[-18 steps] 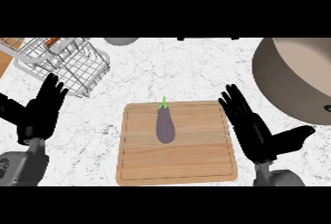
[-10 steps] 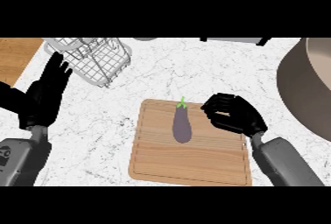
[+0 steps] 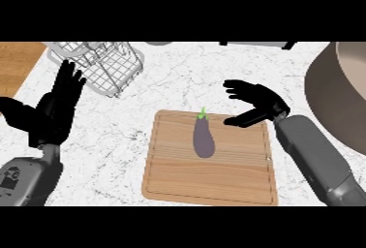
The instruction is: Pick the eggplant from the cutting board and place it in the pot
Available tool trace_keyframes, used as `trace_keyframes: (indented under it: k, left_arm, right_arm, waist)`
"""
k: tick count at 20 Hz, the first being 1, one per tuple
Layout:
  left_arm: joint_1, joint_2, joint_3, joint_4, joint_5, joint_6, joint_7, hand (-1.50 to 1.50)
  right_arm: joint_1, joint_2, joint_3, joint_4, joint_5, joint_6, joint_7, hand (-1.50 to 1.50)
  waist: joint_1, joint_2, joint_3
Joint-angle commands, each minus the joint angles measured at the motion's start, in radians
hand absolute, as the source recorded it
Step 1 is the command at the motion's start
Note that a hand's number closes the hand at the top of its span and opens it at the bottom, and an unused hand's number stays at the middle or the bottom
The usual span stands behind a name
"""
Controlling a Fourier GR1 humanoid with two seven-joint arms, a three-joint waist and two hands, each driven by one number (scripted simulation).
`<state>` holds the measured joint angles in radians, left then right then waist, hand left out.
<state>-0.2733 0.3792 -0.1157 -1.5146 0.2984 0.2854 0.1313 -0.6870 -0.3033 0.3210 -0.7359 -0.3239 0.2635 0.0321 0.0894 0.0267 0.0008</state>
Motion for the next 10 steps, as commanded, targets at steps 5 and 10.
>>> trace_keyframes:
  k: [5,10]
  left_arm:
    - [-0.024,0.018,0.013,-0.046,0.002,-0.005,0.042,0.00]
    - [0.007,0.003,-0.007,-0.026,-0.023,-0.010,-0.005,0.00]
  right_arm:
    - [-0.287,-0.004,0.025,0.233,0.005,0.359,0.107,-1.50]
    - [-0.399,0.042,0.092,0.297,0.033,0.588,0.187,-1.50]
  waist:
    - [0.001,-0.005,0.001]
    - [0.013,0.002,0.000]
